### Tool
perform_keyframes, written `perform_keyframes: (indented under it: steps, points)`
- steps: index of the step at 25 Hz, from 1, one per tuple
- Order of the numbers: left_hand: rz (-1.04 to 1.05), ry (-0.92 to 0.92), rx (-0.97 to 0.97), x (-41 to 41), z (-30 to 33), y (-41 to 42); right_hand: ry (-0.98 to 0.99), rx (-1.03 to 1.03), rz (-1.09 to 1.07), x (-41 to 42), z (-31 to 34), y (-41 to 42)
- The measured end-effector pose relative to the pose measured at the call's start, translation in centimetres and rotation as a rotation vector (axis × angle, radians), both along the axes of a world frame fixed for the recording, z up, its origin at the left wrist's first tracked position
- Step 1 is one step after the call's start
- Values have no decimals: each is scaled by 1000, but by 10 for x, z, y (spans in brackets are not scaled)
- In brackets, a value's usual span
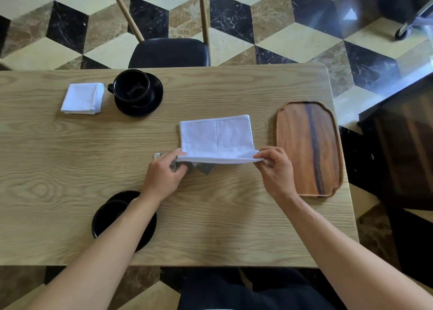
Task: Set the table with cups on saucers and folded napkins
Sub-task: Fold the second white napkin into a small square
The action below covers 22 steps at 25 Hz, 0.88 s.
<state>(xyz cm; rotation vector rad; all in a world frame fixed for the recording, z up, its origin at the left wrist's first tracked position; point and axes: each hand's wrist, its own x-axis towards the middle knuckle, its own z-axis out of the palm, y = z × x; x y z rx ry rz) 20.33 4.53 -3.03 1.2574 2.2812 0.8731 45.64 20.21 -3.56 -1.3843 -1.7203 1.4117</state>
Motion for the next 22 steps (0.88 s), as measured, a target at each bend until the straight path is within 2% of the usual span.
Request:
perform_keyframes:
  steps: [3,6,8,10,14,22]
  points:
    - [173,-174,11,-4,-5,15,11,-39,40,-15,-4,18]
    - [214,-237,14,-6,-11,21,-33,-122,115,-23,-11,30]
    - [232,-249,13,-8,-14,24,-138,-108,124,-29,-16,37]
    - [260,-248,-3,-11,-14,30,-242,-85,150,-33,-19,44]
    - [348,-252,-68,-21,-19,49,-317,-65,129,-43,-17,57]
    - [326,-92,-236,-32,-31,81,-544,-32,92,-71,-18,68]
